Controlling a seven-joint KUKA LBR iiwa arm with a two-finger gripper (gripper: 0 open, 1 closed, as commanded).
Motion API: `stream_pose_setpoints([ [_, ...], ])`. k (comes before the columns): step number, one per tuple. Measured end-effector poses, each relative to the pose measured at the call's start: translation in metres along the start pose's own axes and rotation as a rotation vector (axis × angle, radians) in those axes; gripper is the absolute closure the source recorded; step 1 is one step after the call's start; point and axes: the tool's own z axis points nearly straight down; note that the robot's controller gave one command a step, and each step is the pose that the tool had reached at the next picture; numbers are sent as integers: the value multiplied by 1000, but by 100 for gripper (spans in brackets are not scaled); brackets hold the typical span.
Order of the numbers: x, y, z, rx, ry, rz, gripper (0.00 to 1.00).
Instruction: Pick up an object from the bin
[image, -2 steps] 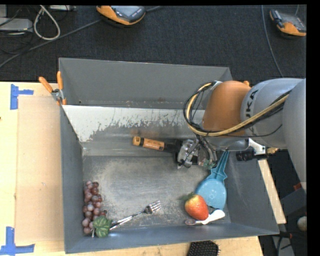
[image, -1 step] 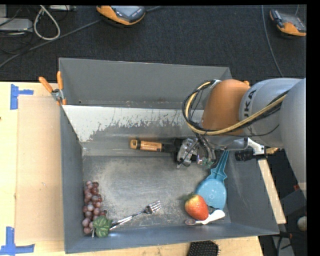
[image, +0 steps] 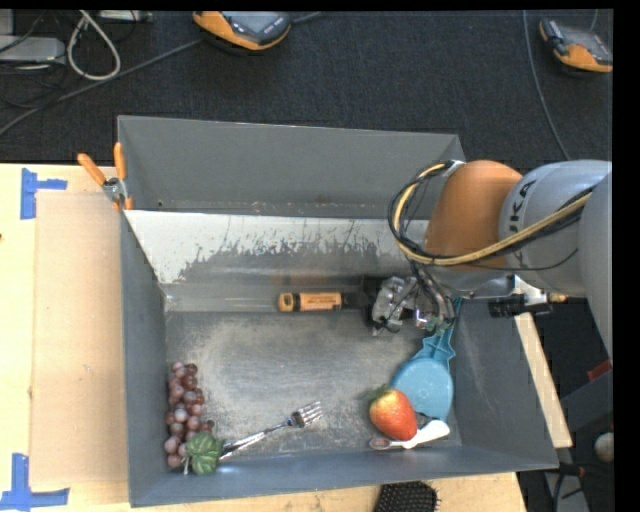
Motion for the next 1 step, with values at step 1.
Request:
stream_pose_setpoints([
  [1, 2, 8, 1, -1, 3, 10, 100],
])
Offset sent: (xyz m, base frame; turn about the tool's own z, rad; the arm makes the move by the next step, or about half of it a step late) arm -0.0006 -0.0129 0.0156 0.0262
